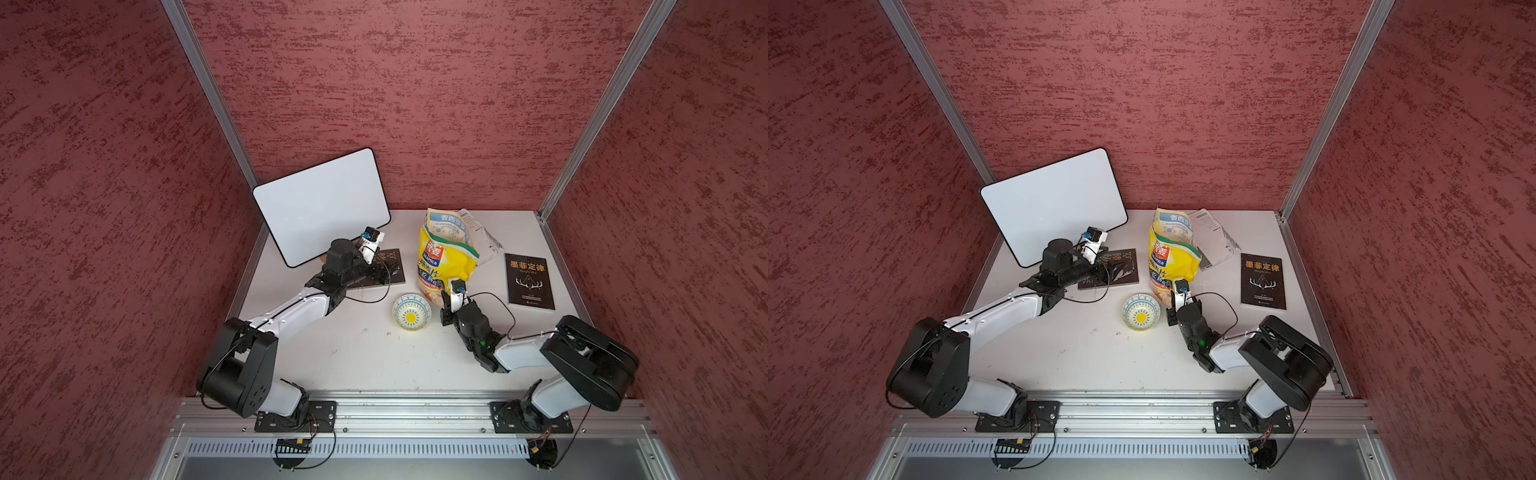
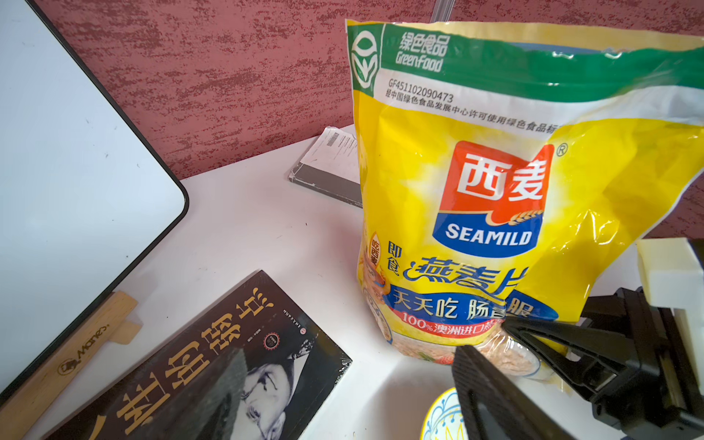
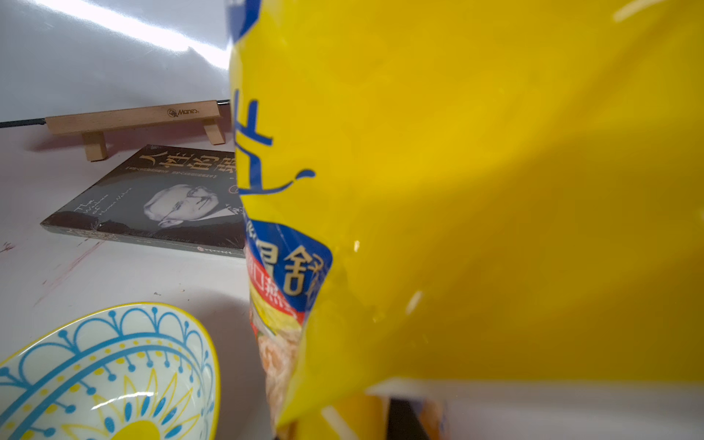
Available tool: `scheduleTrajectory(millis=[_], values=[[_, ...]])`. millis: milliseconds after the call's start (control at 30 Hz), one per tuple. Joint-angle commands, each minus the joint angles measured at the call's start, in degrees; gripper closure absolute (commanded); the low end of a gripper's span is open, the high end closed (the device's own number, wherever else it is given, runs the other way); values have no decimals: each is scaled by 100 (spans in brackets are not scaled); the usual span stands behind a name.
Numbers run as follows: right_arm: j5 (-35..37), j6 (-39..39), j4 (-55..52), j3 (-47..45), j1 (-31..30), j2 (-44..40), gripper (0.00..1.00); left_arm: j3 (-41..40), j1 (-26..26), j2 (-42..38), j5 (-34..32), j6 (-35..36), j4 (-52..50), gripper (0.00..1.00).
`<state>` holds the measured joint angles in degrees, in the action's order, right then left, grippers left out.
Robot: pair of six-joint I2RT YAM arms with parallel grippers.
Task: Pour the oats into the breakfast bowl
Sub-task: Pick up the oats bag from the center of the board, then pick up the bowl from the center of the board.
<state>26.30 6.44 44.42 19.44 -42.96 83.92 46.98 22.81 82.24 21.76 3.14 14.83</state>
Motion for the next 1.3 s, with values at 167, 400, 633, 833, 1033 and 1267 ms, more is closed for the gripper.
scheduleTrajectory(millis=[167, 400, 633, 833, 1033, 1267], values=[[-680, -527, -2852, 779, 559, -1687, 100, -557, -27, -479, 106, -387, 193, 10], [-833, -954, -3965, 1089, 915, -2675, 100, -838, 77, -770, 87, -736, -375, 10], [-984, -1284, -4283, 667, 967, -3786, 100, -689, 570, -606, -451, -1490, -1567, 10], [-1254, -1663, -5128, 524, 965, -5036, 100, -846, 611, -563, -503, -2013, -1606, 11], [-1393, -2233, -5059, 316, 965, -5838, 100, -898, 594, -606, -317, -2125, -1565, 11], [-1452, -2853, -4787, 216, 968, -6080, 100, -796, 608, -515, -135, -2329, -2019, 17]])
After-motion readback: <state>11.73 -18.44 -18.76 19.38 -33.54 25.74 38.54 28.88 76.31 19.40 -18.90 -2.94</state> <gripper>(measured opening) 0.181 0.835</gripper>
